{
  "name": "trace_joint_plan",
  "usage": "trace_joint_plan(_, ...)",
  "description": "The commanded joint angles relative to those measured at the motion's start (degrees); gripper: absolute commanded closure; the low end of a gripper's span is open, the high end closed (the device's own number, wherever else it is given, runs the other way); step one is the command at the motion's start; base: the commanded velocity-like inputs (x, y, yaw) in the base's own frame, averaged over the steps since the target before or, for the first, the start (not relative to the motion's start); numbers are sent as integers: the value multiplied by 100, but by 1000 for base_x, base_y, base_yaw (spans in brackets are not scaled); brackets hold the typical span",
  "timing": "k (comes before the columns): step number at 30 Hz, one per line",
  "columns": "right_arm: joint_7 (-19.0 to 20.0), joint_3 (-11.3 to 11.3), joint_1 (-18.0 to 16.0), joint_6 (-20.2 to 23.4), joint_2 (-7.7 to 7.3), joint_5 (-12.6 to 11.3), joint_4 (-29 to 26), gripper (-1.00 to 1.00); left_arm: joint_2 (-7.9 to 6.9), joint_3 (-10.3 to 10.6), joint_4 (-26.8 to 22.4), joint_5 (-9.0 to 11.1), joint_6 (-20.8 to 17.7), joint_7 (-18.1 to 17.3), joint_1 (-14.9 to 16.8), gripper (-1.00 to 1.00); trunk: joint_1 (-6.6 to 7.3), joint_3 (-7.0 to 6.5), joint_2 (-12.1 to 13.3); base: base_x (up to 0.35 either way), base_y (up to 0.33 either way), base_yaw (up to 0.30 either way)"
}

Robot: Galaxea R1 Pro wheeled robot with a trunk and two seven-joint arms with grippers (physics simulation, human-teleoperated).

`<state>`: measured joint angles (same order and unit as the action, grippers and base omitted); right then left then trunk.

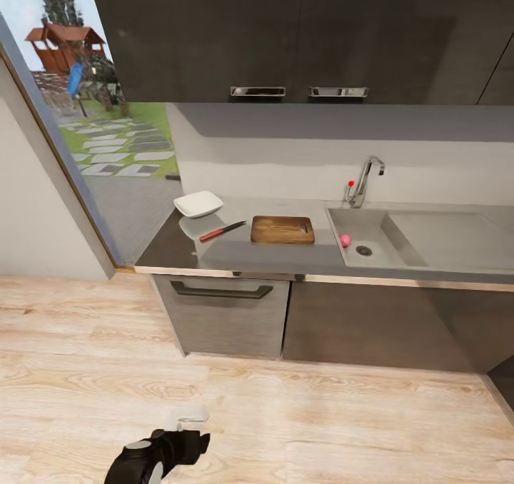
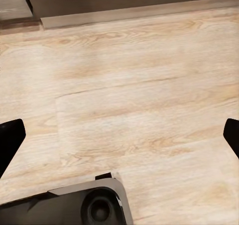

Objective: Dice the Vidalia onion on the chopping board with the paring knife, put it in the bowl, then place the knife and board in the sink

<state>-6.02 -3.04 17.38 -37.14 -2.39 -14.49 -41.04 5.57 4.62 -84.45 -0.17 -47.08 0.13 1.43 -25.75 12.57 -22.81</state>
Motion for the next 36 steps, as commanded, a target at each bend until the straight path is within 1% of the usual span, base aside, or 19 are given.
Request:
trace_joint_plan(1, -56, -32, 1, -5, -7, -2, -10, -100, 35, 6, -104, -10, -168, 0, 52, -100, -3, 11, -11, 0, 0, 0)
trace_joint_plan(4, -52, -37, 2, -4, -7, -1, -10, -100, 178, 59, -353, -10, -724, 6, 580, -100, -3, 11, -11, 0, 0, 0)
trace_joint_plan(5, -55, -37, 2, -4, -7, -1, -8, -100, 248, 179, -412, -6, -900, 14, 1132, -100, -3, 11, -11, 0, 0, 0)
trace_joint_plan(6, -55, -37, 2, -4, -7, -1, -8, -100, 263, 214, -418, -5, -926, 16, 1256, -100, -3, 11, -11, 0, 0, 0)
trace_joint_plan(7, -55, -37, 0, -4, -7, -1, -6, -100, 287, 286, -426, 2, -972, 21, 1534, -100, -3, 11, -11, 0, 0, 0)
trace_joint_plan(8, -55, -37, 0, -4, -7, -1, -5, -100, 296, 316, -426, 10, -989, 23, 1692, -100, -3, 11, -11, 0, 0, 0)
trace_joint_plan(9, -56, -35, -1, -4, -7, -1, -3, -100, 308, 358, -410, 27, -1018, 27, 2059, -100, -3, 11, -11, 0, 0, 0)
trace_joint_plan(10, -56, -36, -2, -4, -7, -1, -3, -100, 313, 374, -388, 34, -1033, 30, 2267, -100, -3, 11, -11, 0, 0, 0)
trace_joint_plan(11, -57, -37, -1, -4, -7, -1, -2, -100, 322, 395, -291, 47, -1061, 33, 2702, -100, -3, 11, -11, 0, 0, 0)
trace_joint_plan(12, -57, -35, 1, -4, -7, -1, 3, -100, 331, 414, 26, 60, -1085, 36, 3332, -100, -3, 11, -11, 0, 0, 0)
trace_joint_plan(13, -57, -33, -2, -4, -9, -1, 7, -100, 336, 426, 461, 76, -1100, 38, 3867, -100, -3, 11, -11, 0, 0, 0)
trace_joint_plan(14, -54, -34, -2, -4, -8, -1, 9, -100, 335, 429, 595, 80, -1103, 39, 4012, -100, -3, 11, -11, 0, 0, 0)
trace_joint_plan(16, -56, -35, -3, -4, -8, -1, 10, -100, 333, 438, 720, 88, -1110, 34, 4137, -100, -3, 11, -11, 0, 0, 0)
trace_joint_plan(19, -54, -36, 0, -4, -7, -1, 10, -100, 330, 558, 798, 93, -1118, 18, 4215, -100, -3, 11, -11, 0, 0, 0)
trace_joint_plan(22, -53, -34, 0, -4, -7, -1, 11, -100, 313, 959, 792, 94, -1123, 4, 4251, -100, -3, 11, -11, 0, 0, 0)
trace_joint_plan(24, -54, -37, 1, -4, -7, -1, 11, -100, 302, 1146, 729, 91, -1122, 3, 4260, -100, -3, 11, -11, 0, 0, 0)
trace_joint_plan(26, -54, -38, 0, -4, -7, -1, 10, -100, 293, 1249, 650, 89, -1121, 4, 4264, -100, -3, 11, -11, 0, 0, 0)
trace_joint_plan(31, -51, -39, -1, -4, -7, -1, 10, -100, 281, 1334, 535, 88, -1120, 4, 4268, -100, -3, 11, -11, 0, 0, 0)
trace_joint_plan(36, -49, -39, 1, -4, -4, -1, 9, -100, 272, 1352, 500, 88, -1120, 4, 4269, -100, -3, 11, -11, 50, -60, 0)
